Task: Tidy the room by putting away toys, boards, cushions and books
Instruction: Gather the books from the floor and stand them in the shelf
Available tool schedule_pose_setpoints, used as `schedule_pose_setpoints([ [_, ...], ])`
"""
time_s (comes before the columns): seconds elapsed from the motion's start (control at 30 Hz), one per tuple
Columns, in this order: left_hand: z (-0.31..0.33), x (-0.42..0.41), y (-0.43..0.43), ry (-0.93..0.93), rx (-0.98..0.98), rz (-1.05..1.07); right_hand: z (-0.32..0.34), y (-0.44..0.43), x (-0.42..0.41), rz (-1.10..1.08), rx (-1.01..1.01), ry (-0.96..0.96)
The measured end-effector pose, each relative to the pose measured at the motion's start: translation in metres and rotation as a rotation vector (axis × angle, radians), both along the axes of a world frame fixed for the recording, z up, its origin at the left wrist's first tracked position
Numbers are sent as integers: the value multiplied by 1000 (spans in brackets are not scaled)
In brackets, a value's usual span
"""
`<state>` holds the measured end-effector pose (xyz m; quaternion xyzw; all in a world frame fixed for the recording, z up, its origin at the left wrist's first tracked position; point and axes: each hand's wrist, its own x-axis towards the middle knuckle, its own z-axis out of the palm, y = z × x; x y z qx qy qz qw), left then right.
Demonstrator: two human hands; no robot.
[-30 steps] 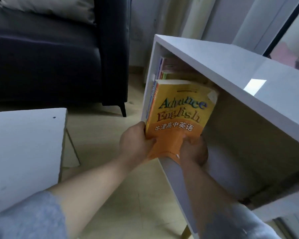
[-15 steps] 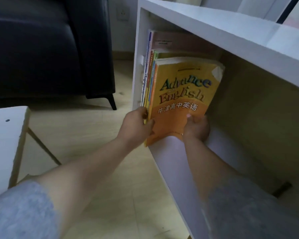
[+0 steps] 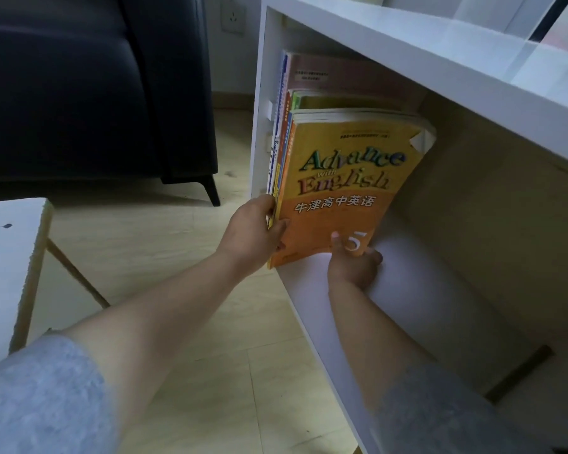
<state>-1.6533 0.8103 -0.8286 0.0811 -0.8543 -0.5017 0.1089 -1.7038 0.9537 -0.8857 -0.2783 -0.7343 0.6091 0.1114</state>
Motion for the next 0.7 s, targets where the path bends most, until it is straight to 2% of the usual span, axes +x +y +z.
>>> schedule_pose_setpoints([
  [0.1, -1, -2, 0, 1, 3, 14, 0, 0, -5, -17, -40, 47],
  [0.3, -1, -11, 5, 3, 29, 22, -5, -11, -15, 56, -208, 267],
  [0.7, -6, -25, 2, 42, 205, 114, -6, -21, -33, 115, -245, 319],
])
